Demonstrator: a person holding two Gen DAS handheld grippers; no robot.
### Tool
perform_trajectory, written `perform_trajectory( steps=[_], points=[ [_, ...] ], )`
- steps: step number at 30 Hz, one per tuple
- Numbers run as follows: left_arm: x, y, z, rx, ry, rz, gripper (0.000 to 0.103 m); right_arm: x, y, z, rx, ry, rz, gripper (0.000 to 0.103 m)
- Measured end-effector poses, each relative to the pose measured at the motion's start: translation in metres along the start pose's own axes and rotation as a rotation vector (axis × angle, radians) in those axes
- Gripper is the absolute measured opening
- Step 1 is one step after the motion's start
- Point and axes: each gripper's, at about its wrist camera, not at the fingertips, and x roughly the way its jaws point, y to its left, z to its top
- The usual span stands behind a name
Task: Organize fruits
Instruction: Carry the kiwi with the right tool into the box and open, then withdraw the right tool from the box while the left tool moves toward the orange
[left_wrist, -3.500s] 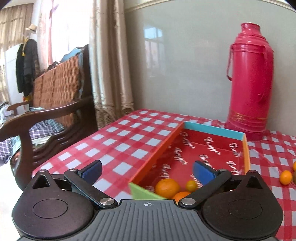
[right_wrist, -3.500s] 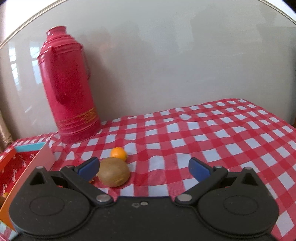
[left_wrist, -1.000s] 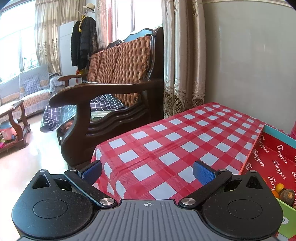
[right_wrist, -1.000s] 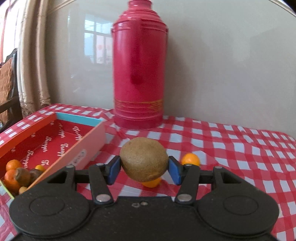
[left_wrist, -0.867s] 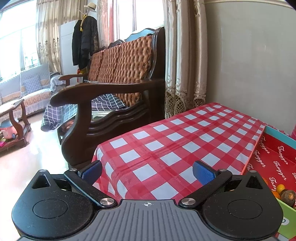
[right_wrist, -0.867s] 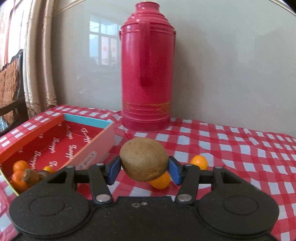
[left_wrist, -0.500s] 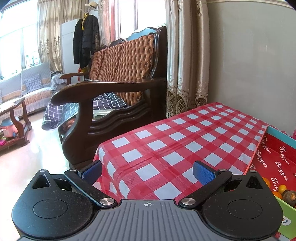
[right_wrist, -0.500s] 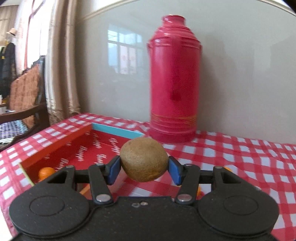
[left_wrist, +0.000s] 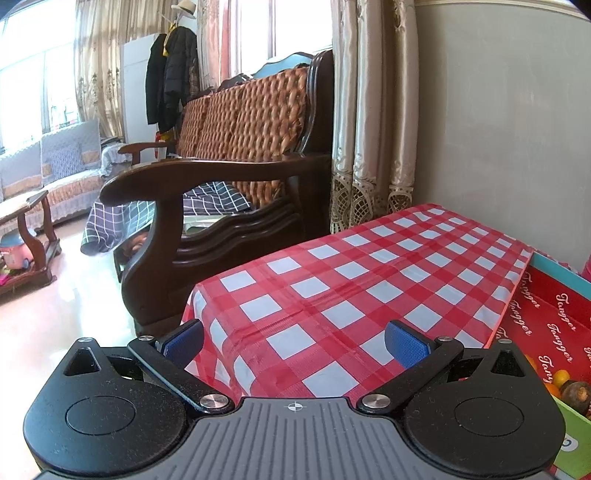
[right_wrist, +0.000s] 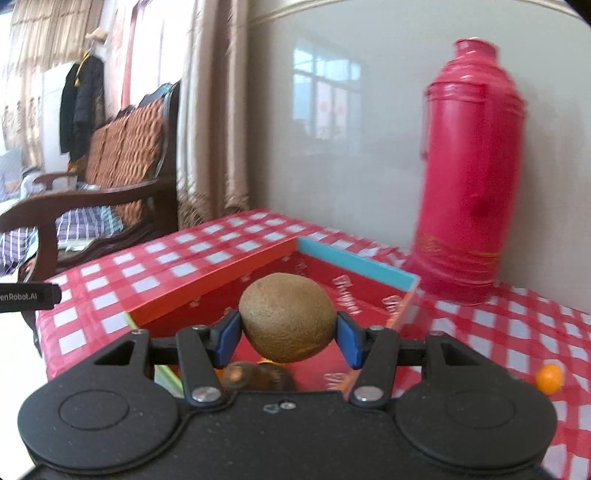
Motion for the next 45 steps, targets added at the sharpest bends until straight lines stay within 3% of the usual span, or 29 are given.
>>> perform_trajectory(
  steps=[8, 17, 21, 23, 28, 34, 45],
  points=[
    [0.007, 0.005, 0.0, -0.014, 0.017, 0.006, 0.103, 0.023, 0.008, -0.004, 0.053, 0.069, 0.034, 0.047],
    [0.01, 0.005, 0.0, -0.033, 0.033, 0.0, 0.103, 0.012, 0.014, -0.001, 0.036, 0.0, 0.06, 0.055],
    [0.006, 0.001, -0.001, -0.017, 0.019, 0.0, 0.103, 0.009, 0.015, 0.0, 0.02, -0.005, 0.029, 0.063],
    [0.006, 0.001, -0.001, -0.013, 0.021, 0.0, 0.103, 0.006, 0.016, 0.001, 0.011, -0.011, -0.003, 0.077],
    [0.005, -0.001, -0.001, -0.013, 0.023, 0.001, 0.103, -0.01, 0.017, 0.002, -0.026, -0.043, -0.118, 0.097],
    [0.001, -0.013, -0.003, 0.014, 0.017, -0.007, 0.103, -0.025, 0.011, 0.001, -0.074, -0.053, -0.198, 0.097],
    [-0.025, -0.044, -0.008, 0.065, -0.033, -0.073, 0.103, -0.047, -0.031, -0.008, -0.002, -0.034, -0.287, 0.097]
  ],
)
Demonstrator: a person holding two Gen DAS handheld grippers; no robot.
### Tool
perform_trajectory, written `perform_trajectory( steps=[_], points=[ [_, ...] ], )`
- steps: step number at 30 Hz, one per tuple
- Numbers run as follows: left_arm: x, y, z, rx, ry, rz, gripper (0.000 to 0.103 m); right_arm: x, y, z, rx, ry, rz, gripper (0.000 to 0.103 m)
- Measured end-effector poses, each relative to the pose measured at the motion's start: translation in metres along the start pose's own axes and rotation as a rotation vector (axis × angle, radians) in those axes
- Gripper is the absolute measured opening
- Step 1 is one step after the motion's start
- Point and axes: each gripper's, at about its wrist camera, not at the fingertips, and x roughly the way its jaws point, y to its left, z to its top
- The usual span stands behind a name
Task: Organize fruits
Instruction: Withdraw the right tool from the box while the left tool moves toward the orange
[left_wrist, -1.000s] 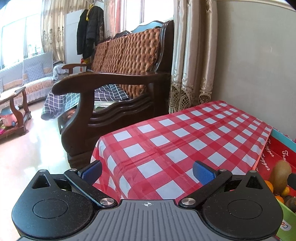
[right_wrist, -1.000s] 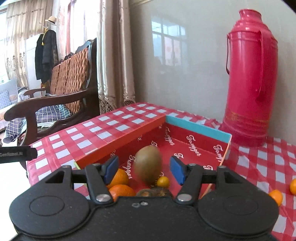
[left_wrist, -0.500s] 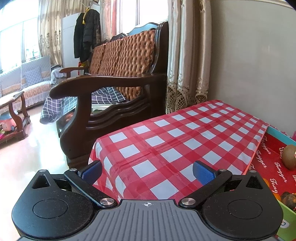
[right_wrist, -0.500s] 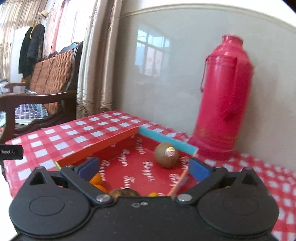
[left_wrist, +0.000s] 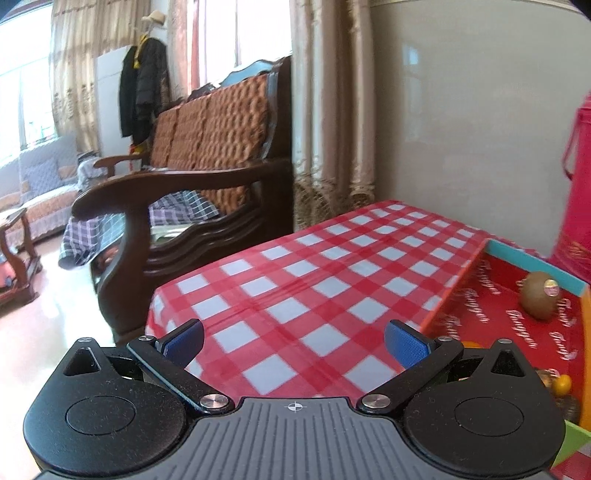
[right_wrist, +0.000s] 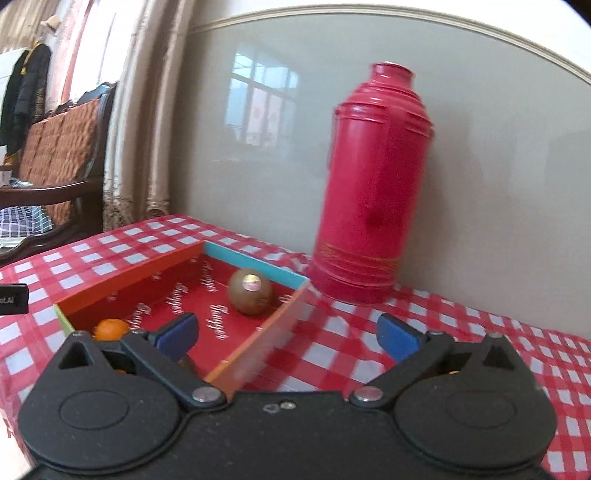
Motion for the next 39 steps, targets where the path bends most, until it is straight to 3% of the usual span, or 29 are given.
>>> perform_trajectory(
  steps=[9, 22, 39],
  points=[
    [-0.03, -0.045, -0.005, 0.1, -0.091, -0.103, 0.103, -0.019, -0.062, -0.017, 0.126, -0.01, -0.12, 0.097],
    [-0.071, -0.114, -0.018, 0.23, -0.195, -0.271, 0.103, -0.045, -0.156, -0.048, 0.321, -0.04, -0.503, 0.097],
    [-0.113, -0.217, -0.06, 0.529, -0.242, -0.552, 0.103, -0.061, -0.201, -0.083, 0.393, -0.006, -0.724, 0.097]
  ],
)
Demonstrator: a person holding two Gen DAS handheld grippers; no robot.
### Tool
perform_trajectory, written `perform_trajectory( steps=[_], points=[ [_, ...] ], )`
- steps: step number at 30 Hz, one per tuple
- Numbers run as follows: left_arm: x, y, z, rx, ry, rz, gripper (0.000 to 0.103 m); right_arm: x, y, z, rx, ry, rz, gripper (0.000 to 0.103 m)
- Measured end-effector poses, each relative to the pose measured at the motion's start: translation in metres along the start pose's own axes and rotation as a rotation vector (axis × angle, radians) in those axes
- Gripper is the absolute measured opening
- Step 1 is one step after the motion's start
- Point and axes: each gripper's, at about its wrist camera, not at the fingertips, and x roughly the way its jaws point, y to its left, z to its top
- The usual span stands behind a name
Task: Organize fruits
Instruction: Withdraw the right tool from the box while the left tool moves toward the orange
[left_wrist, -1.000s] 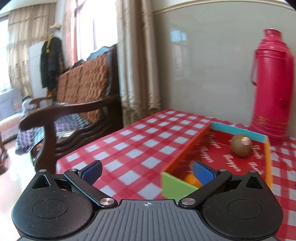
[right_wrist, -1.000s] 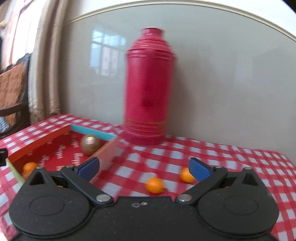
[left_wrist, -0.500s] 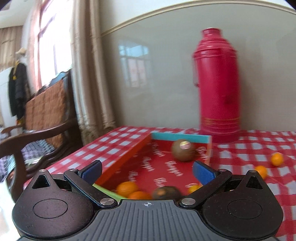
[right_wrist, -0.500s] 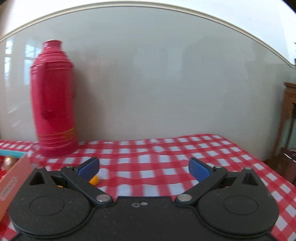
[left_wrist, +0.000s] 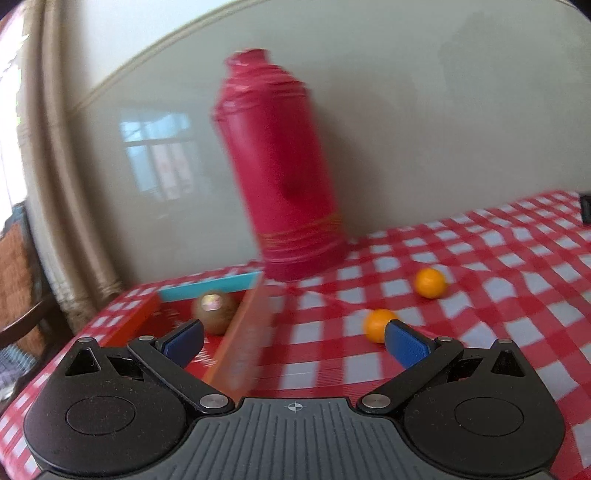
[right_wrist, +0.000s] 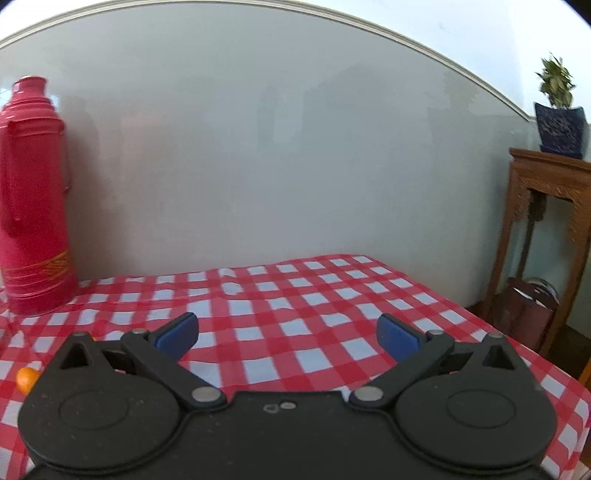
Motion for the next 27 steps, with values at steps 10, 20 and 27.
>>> perform_trajectory(
  steps=[10, 20, 27],
  points=[
    [0.025, -0.041, 0.006, 0.091, 0.031, -0.121, 0.103, 0.008, -0.012, 0.001, 0.022, 0.004, -0.036, 0.097],
    [0.061, -0.044, 0.007, 0.02, 0.133, -0.132, 0.103, 0.016, -0.016, 0.0, 0.034, 0.035, -0.017, 0.097],
    [0.082, -0.036, 0.008, -0.062, 0.182, -0.17, 0.103, 0.018, -0.012, -0.001, 0.037, 0.052, 0.008, 0.097]
  ],
)
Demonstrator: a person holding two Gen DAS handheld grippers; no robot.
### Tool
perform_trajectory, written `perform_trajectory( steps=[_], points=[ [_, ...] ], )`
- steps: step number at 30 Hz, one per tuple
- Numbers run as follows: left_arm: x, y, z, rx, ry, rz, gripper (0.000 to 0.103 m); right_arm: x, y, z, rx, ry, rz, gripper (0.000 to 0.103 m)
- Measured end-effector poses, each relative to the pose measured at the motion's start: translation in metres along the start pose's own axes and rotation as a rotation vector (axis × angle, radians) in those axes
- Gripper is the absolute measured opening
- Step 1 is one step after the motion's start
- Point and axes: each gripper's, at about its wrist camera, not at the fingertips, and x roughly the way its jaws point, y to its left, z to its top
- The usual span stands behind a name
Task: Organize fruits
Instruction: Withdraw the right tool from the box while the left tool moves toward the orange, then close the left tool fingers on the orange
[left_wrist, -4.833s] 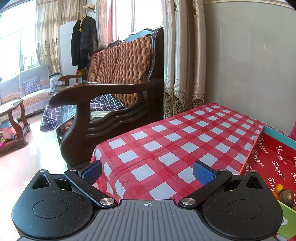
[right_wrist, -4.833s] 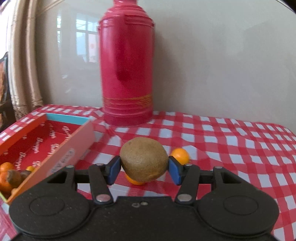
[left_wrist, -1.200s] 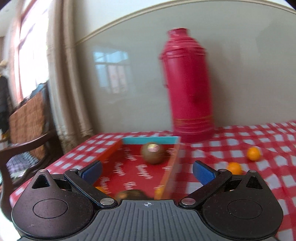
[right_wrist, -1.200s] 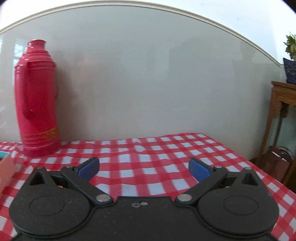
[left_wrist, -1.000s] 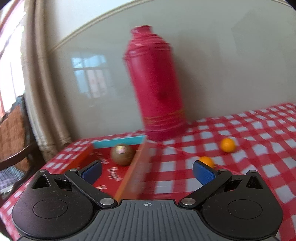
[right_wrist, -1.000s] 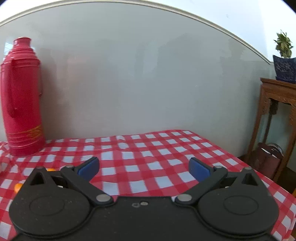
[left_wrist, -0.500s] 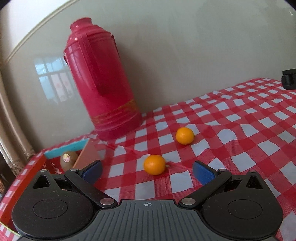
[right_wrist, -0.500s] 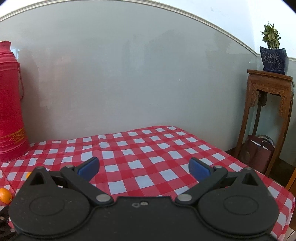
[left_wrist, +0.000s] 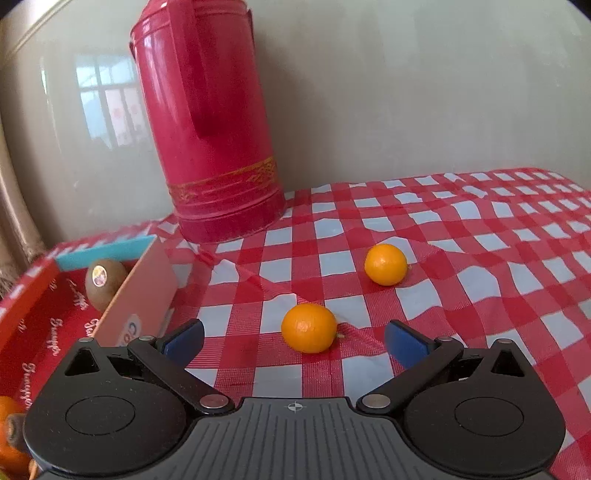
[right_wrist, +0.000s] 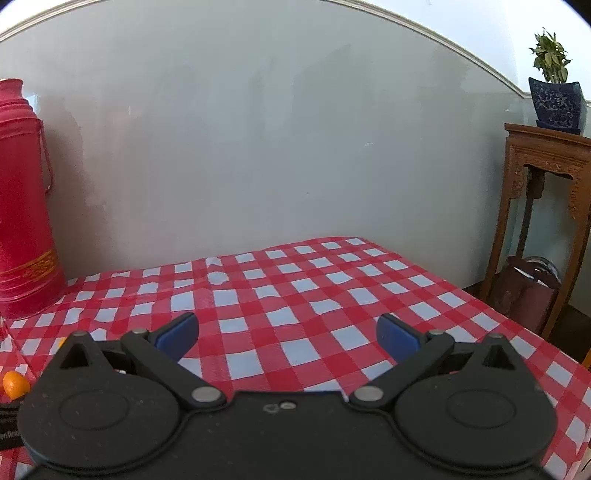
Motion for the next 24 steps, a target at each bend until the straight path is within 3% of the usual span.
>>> perform_trajectory(
  steps=[10, 14, 19, 21, 24],
  points=[
    [0.008, 0.002, 0.001, -0.011, 0.008, -0.037, 0.102, 0.0, 0.007, 0.0, -0.012, 0.011, 0.043, 0.097],
    [0.01, 0.001, 0.001, -0.003, 0.024, -0.06, 0.086, 0.001, 0.008, 0.001, -0.01, 0.02, 0.054, 0.097],
    [0.011, 0.0, 0.001, -0.007, 0.03, -0.064, 0.082, 0.002, 0.008, 0.001, -0.008, 0.027, 0.07, 0.097],
    [0.012, -0.001, 0.001, -0.002, 0.034, -0.073, 0.07, 0.002, 0.009, 0.001, -0.008, 0.029, 0.072, 0.097],
    [0.013, 0.0, 0.001, -0.009, 0.038, -0.094, 0.065, 0.003, 0.008, 0.001, -0.007, 0.036, 0.077, 0.097]
  ],
)
